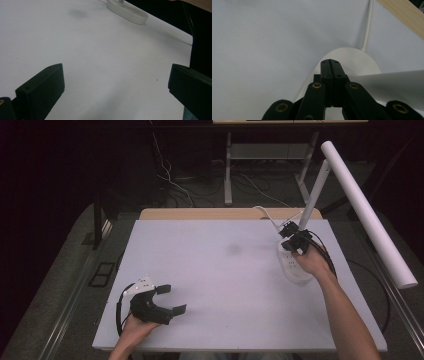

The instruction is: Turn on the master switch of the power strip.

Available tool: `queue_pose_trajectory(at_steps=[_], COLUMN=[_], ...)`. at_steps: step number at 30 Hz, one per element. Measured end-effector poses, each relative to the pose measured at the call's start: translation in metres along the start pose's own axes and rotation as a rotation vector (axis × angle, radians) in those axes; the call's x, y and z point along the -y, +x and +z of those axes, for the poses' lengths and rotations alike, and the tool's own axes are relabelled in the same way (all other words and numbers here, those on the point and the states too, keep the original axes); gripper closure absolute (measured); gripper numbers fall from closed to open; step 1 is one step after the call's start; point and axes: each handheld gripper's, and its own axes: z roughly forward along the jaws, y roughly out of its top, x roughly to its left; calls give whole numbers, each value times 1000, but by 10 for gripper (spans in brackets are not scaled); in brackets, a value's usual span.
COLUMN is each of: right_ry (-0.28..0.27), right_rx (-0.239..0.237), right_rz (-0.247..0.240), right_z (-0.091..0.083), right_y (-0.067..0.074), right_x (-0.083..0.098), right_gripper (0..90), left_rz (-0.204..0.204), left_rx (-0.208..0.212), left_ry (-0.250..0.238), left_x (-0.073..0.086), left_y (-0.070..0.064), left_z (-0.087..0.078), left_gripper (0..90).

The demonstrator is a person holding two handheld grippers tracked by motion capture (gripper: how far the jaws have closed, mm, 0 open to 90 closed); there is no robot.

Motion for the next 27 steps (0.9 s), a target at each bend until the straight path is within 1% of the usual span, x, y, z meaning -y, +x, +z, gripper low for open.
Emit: queue_pose_trajectory(at_steps=[1, 2, 3, 5, 6, 10, 12, 16, 21, 23, 26, 27], right_ry=[3, 4, 6, 6, 6, 13, 15, 20, 26, 23, 16, 15], right_rx=[-2, -2, -2, 2, 11, 18, 29, 35, 38, 38, 19, 21], right_rz=[7, 4, 13, 13, 19, 14, 33, 38, 51, 48, 53, 56], right_z=[2, 4, 5, 9, 11, 14, 16, 18, 19, 19, 20, 20], right_y=[0, -1, -1, -2, -1, -1, -2, -3, -4, -4, -4, -4], right_x=[0, 0, 0, -1, -1, -2, -2, -1, 0, 0, 1, 2], right_gripper=[894, 893, 894, 894, 894, 894, 894, 894, 894, 896, 897, 898], left_rz=[0, 1, 1, 2, 1, -2, -1, -11, -13, -13, -13, -14], left_rx=[0, 0, 0, 1, 2, 3, 4, 11, 14, 17, 20, 20], left_ry=[0, 0, 0, 2, 3, 2, 3, -7, -2, 1, 3, 2], left_x=[0, 0, 0, 0, 0, 0, 0, 0, 0, 0, 0, 0], left_y=[0, 0, 0, 0, 0, 1, 1, 2, 3, 3, 3, 3], left_z=[0, 0, 0, 0, 0, 1, 1, 0, 0, 0, 1, 1], left_gripper=[0, 0, 0, 0, 0, 0, 0, 0, 0, 0, 0, 0])
